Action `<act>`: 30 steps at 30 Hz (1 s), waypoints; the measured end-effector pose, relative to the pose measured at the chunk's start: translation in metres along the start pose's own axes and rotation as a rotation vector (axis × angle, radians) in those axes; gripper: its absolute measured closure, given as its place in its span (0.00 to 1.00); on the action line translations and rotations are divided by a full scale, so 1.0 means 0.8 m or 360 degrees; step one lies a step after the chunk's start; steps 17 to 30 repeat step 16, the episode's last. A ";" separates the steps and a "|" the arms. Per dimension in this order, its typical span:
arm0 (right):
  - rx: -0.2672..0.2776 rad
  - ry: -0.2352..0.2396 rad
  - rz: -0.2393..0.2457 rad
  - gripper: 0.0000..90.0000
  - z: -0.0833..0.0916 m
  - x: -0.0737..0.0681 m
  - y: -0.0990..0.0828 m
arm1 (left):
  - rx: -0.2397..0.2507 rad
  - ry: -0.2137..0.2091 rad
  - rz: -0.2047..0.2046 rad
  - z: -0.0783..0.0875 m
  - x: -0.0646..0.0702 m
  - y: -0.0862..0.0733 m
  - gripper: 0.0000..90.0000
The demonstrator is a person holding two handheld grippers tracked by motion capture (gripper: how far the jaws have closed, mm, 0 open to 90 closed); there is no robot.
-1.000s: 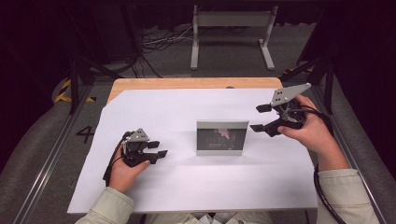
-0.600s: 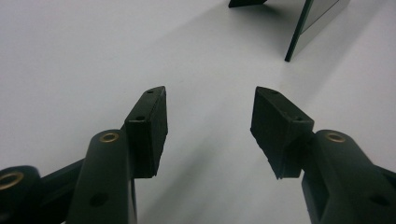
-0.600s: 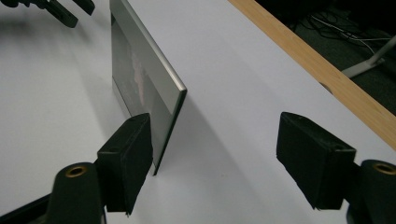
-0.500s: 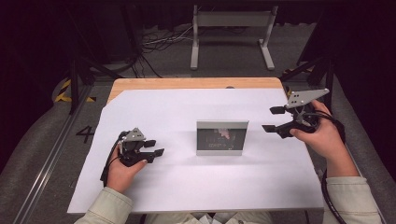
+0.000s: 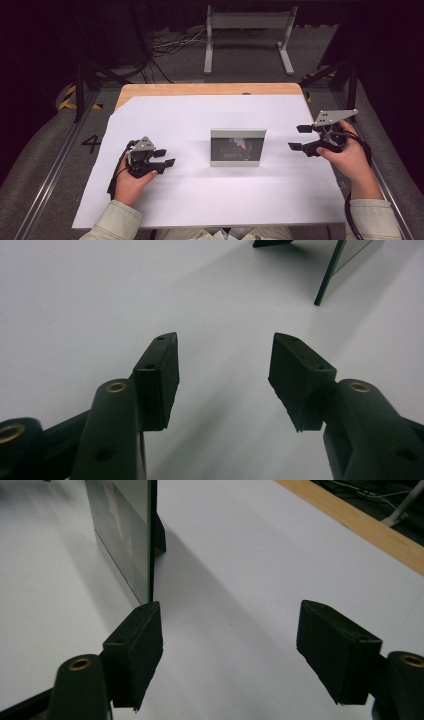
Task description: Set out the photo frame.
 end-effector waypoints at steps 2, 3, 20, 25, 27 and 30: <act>-0.0023 -0.0003 -0.0016 0.30 -0.003 0.002 -0.009 | -0.0001 0.0002 -0.0002 0.000 0.000 0.000 0.52; -0.0028 -0.0004 -0.0024 0.30 -0.003 0.003 -0.011 | -0.0002 0.0000 0.0007 0.000 0.000 0.000 0.52; -0.0030 -0.0064 -0.0113 0.29 -0.014 0.011 -0.039 | 0.0000 0.0018 0.0022 0.000 -0.003 -0.001 0.51; -0.0030 -0.0064 -0.0113 0.29 -0.014 0.011 -0.039 | 0.0000 0.0018 0.0022 0.000 -0.003 -0.001 0.51; -0.0030 -0.0064 -0.0113 0.29 -0.014 0.011 -0.039 | 0.0000 0.0018 0.0022 0.000 -0.003 -0.001 0.51; -0.0030 -0.0064 -0.0113 0.29 -0.014 0.011 -0.039 | 0.0000 0.0018 0.0022 0.000 -0.003 -0.001 0.51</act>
Point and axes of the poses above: each handheld gripper's, and its own axes: z roughly backward along the jaws, y roughly out of its top, x roughly to its right, the point moved 9 cm from there along -z, roughly forward along the jaws, and after that the axes turned 4 degrees about y, right-handed, at the moved point
